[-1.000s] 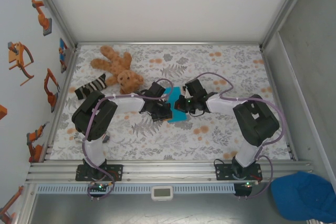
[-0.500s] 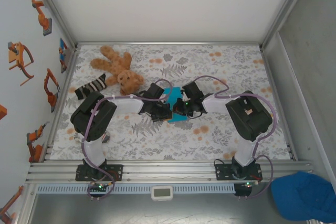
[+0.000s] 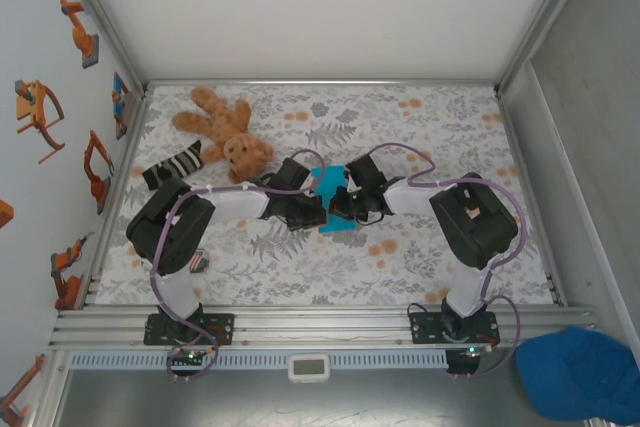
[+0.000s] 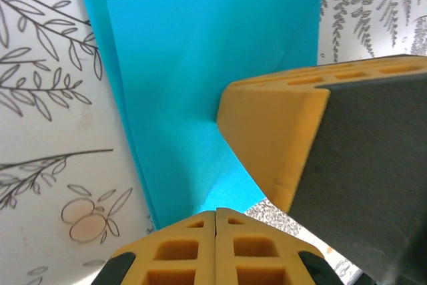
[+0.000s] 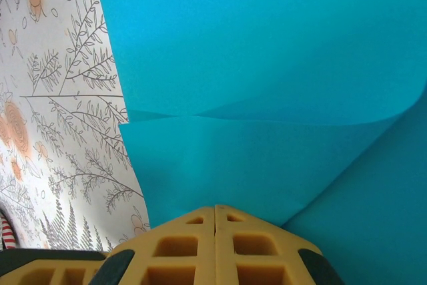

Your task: Fold a paper plane with a square sheet of paper (pick it up from the middle)

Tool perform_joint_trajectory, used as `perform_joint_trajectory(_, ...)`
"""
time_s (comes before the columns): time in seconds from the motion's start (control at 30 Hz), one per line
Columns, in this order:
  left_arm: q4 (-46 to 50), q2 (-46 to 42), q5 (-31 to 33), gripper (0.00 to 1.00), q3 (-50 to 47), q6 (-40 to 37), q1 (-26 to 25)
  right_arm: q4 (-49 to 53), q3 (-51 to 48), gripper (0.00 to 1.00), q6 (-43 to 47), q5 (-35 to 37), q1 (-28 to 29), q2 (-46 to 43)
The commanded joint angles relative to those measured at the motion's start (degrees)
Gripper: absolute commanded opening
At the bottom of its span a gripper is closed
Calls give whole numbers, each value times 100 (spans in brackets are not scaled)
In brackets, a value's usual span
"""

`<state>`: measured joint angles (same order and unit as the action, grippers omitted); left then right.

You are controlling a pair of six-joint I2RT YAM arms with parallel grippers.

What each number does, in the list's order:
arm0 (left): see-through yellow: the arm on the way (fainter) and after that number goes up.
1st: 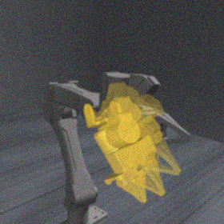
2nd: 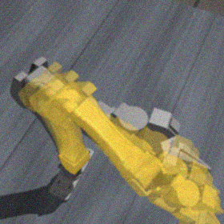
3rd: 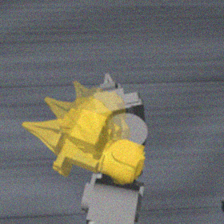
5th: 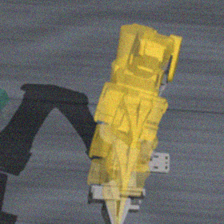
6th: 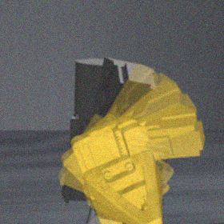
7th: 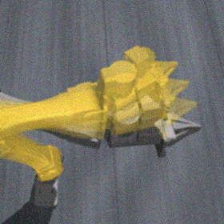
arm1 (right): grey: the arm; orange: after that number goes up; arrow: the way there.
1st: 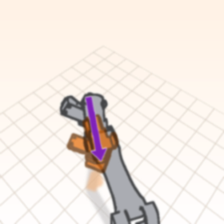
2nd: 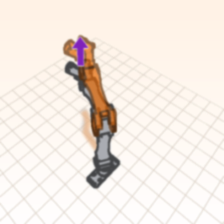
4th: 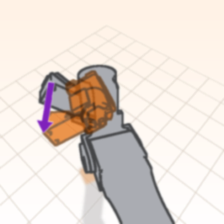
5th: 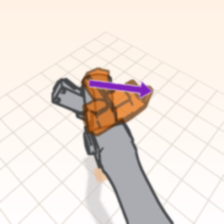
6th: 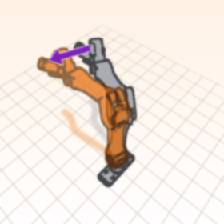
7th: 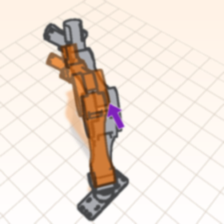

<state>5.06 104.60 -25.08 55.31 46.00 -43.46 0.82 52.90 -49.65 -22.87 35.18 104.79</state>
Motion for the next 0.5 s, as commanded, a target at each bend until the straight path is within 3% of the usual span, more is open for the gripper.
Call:
perform_joint_trajectory(0.0, 64, 224, 53, 0, 45, 76, 9, 410, -18, 0, 69, 371, 15, 193)
perform_joint_trajectory(0.27, 428, -18, 47, 0, -407, -119, 2, 469, -10, 0, 95, 429, 7, 226)
perform_joint_trajectory(0.47, 1101, -736, -32, 0, -571, -507, -28, 481, -11, 0, 134, 408, 7, 177)
